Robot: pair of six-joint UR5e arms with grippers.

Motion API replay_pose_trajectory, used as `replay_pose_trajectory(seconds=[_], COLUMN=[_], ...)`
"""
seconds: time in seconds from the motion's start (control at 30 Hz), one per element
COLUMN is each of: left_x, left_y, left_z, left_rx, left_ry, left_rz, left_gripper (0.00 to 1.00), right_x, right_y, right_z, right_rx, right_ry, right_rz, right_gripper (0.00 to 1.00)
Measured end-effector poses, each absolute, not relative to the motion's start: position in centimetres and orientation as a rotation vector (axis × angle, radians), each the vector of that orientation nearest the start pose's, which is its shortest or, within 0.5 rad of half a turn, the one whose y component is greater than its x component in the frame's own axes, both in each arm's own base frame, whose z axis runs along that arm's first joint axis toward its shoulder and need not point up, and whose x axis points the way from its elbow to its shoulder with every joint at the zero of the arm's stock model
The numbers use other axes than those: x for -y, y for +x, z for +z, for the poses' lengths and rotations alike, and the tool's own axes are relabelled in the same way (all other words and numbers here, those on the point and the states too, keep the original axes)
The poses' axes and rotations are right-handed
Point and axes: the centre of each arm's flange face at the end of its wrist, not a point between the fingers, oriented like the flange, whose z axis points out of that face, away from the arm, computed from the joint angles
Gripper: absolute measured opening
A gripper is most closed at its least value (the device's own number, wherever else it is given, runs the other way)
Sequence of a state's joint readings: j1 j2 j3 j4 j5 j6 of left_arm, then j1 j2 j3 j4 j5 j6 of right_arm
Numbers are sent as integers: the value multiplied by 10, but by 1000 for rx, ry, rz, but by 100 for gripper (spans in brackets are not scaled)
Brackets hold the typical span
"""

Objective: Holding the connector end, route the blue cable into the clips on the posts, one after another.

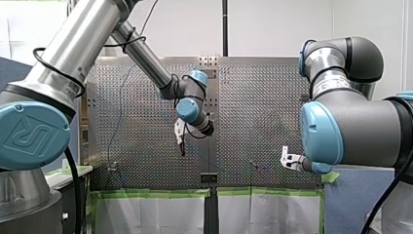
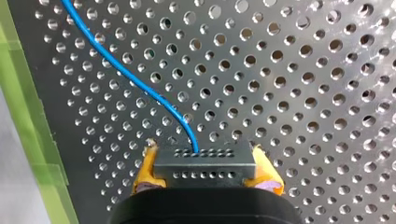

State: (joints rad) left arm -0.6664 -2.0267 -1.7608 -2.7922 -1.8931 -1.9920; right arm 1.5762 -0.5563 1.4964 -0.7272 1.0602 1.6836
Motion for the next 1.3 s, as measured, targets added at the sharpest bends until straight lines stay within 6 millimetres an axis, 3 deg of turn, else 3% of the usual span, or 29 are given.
replay_pose_trajectory(seconds=[0.57, 1.0, 1.3], left_x=[388, 356, 338], left_y=[332, 292, 270], left_z=[214, 226, 232], left_rx=[-1830, -1828, -1803], left_ry=[-7, -1, -10], left_rz=[-443, -437, -453], left_gripper=[100, 100, 100], right_x=[650, 637, 633], right_y=[168, 154, 159], right_z=[-46, -4, 34], right_rx=[1279, 1253, 1178], right_ry=[1692, 1642, 1608], right_rz=[1415, 1392, 1414], right_gripper=[0, 0, 0])
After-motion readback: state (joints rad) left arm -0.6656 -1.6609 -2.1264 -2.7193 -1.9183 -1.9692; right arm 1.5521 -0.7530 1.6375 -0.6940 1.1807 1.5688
